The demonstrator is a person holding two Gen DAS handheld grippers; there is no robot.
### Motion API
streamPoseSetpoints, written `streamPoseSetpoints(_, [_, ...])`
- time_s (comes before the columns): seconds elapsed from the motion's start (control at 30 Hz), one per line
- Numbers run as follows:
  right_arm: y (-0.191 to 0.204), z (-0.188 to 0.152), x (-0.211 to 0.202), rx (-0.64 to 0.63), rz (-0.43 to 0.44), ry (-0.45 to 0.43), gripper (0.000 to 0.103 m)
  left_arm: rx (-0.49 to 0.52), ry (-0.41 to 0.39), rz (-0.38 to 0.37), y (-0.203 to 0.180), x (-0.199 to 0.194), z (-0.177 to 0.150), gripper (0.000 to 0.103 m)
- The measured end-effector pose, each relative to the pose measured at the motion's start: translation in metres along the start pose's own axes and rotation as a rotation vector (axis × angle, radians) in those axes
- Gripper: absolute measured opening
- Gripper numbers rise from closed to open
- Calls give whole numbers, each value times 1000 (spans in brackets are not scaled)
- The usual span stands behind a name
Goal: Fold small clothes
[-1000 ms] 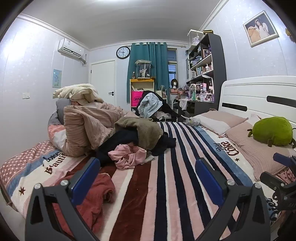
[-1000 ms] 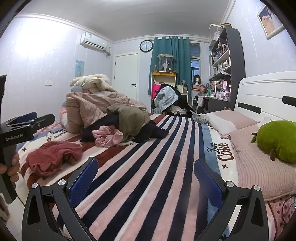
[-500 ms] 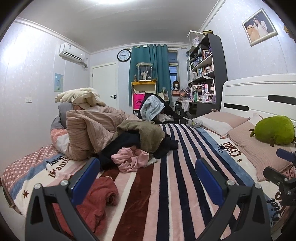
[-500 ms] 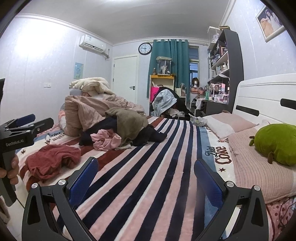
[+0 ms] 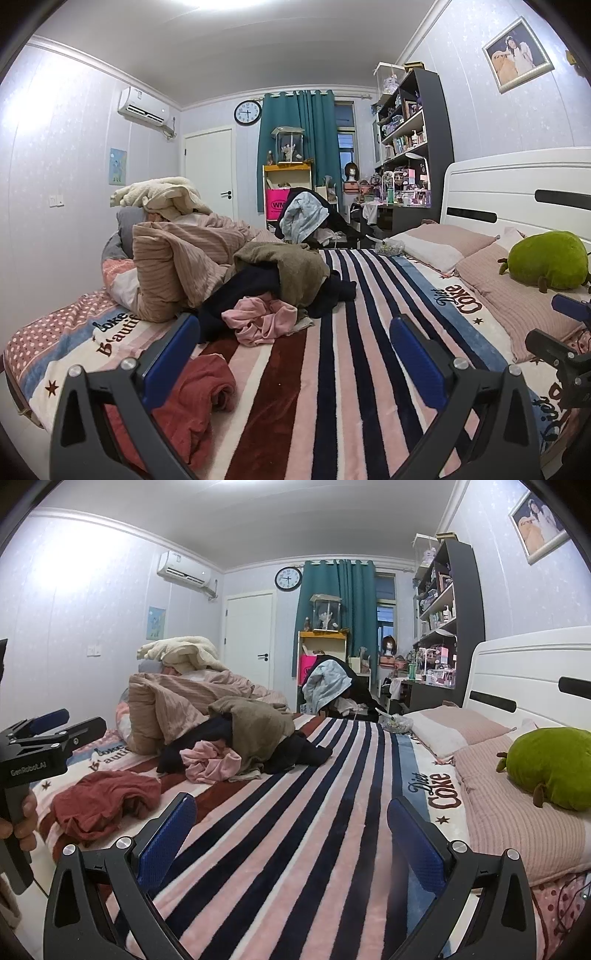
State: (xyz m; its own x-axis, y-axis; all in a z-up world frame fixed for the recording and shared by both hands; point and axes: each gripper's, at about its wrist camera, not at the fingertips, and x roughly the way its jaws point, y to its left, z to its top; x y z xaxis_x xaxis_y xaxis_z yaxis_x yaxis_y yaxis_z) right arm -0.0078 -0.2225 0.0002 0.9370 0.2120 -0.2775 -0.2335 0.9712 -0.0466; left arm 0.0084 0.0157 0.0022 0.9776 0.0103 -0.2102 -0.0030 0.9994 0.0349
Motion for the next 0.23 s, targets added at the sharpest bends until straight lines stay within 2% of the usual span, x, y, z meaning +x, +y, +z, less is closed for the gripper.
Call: streamPoseSetpoints(0.23, [0, 0, 0, 0, 1, 3, 103, 1, 2, -14, -2, -1, 2, 102])
